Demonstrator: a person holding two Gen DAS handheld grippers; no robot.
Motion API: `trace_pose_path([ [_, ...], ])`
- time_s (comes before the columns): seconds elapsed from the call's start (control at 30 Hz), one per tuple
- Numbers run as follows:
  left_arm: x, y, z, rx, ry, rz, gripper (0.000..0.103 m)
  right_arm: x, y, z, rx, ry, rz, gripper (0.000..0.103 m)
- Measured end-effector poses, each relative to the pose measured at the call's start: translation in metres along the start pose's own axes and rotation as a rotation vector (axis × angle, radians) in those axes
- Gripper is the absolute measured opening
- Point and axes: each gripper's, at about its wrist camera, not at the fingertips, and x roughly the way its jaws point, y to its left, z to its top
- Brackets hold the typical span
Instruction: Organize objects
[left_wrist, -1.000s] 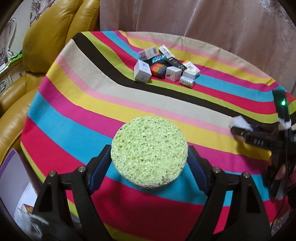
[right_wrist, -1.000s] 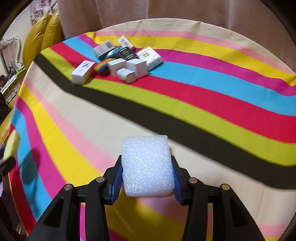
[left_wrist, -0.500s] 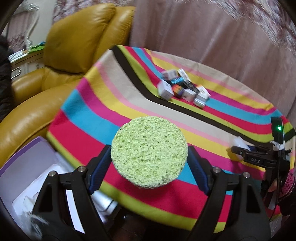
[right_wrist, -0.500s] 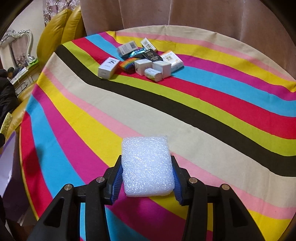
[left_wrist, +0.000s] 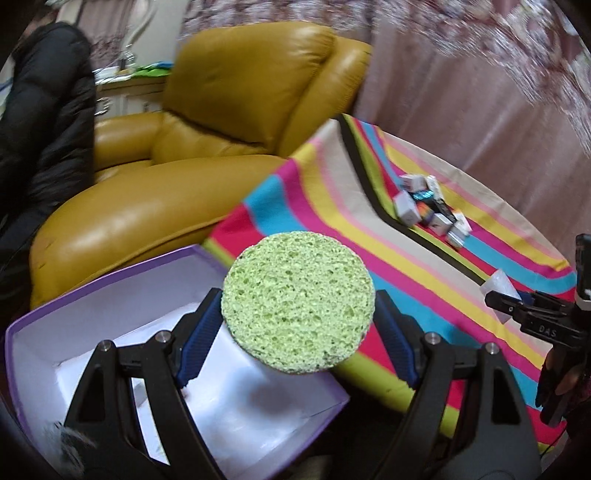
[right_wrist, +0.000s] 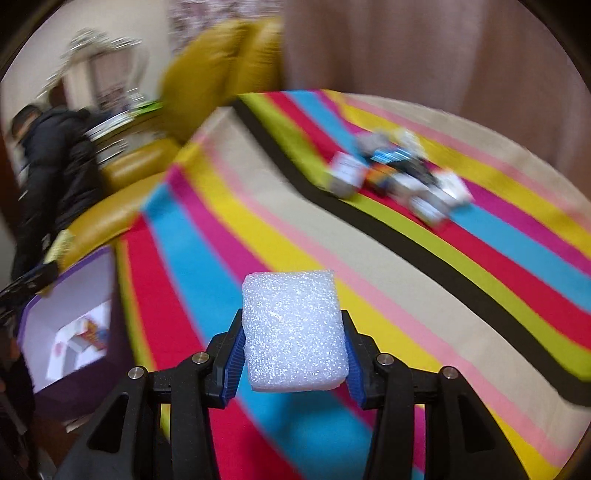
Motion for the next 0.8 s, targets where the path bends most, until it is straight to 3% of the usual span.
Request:
trace_pose_path([
  [0.2,-0.035,0.049,-0.012,-0.039,-0.023,0.116,0.083,0.000,0.091,0.015,-0.190,-0.025,0.140,0.047],
  [0.43,-0.048,0.083,-0.034,-0.063,0.004,0.226,0.083,0.007,0.180,0.002,-0.378,0.010,0.267,0.047],
  [0.8,-0.058,0.119,-0.045,-0.100,0.019,0.357,0.083,0.028,0.262,-0.020,-0.564,0.055,0.368,0.047],
])
